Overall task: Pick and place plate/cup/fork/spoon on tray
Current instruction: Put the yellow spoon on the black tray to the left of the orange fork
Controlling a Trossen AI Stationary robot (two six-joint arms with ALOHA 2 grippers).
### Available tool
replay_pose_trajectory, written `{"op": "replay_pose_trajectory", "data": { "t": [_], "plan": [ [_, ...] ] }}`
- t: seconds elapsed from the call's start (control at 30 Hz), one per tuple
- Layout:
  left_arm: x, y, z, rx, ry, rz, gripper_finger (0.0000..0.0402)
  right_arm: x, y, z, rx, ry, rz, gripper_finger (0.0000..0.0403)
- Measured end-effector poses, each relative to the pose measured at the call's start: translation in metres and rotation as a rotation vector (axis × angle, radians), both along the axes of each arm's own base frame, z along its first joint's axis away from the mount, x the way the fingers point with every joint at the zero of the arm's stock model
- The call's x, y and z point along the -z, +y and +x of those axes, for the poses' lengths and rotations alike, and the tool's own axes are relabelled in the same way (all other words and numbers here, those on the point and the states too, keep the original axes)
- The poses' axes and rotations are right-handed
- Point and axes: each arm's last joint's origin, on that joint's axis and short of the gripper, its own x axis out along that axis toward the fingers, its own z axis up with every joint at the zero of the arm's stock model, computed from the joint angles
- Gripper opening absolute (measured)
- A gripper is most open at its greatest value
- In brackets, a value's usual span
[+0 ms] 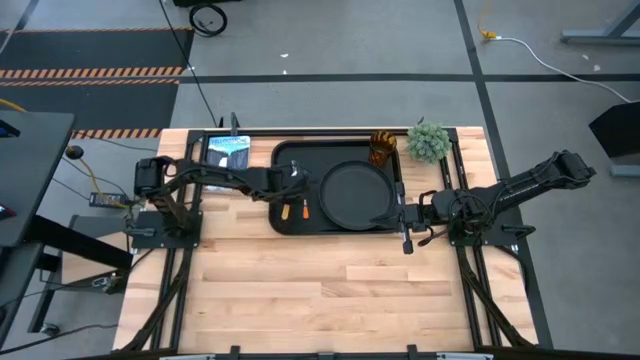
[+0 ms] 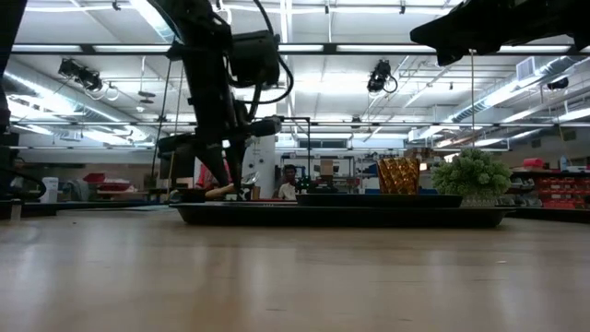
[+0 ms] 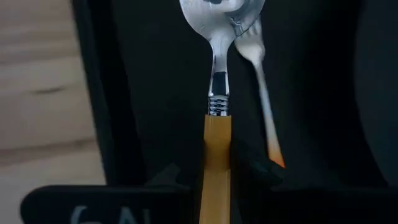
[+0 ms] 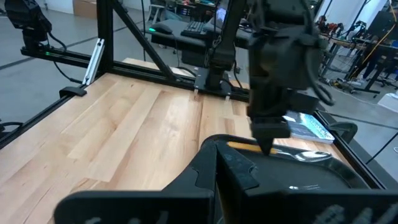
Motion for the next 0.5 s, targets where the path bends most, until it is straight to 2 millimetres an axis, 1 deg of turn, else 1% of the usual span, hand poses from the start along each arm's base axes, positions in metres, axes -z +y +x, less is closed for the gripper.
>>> {"op": "replay_pose_trajectory", "data": {
  "t": [0.13, 0.2, 0.5],
  "plan": [
    [0.003, 0.014, 0.003, -0.016, -0.027, 0.007, 0.007, 0.0, 0.0, 0.0, 0.0, 0.002, -0.001, 0.0009],
    [0.007, 0.018, 0.002, -0.021, -0.006, -0.01, 0.007, 0.0, 0.0, 0.0, 0.0, 0.004, -0.001, 0.0009],
    [0.023, 0.021, 0.008, -0.009, -0.007, -0.058, 0.0074, 0.001, 0.0, 0.0, 0.0, 0.007, -0.002, 0.0009]
  ]
}}
